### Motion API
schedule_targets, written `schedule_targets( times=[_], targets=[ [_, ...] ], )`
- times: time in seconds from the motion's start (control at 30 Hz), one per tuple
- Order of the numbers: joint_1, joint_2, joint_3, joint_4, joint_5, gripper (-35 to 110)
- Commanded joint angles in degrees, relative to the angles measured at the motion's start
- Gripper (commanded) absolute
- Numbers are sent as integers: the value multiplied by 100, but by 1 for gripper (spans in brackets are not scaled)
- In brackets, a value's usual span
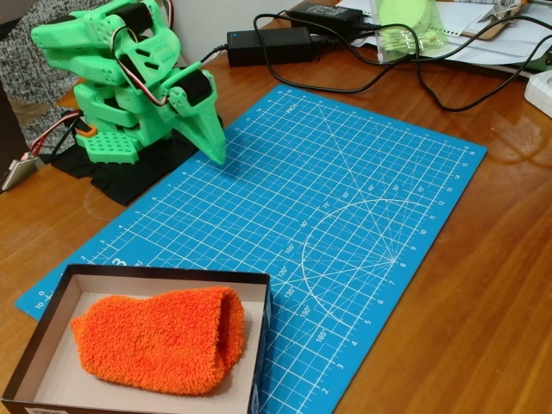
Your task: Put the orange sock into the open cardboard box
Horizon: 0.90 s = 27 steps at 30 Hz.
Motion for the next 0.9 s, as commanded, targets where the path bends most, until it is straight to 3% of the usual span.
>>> schedule_targets(
  times=[0.0, 0.87],
  targets=[
    [105, 88, -18, 35, 88, 0],
    [272, 88, -18, 44, 211, 0]
  ],
)
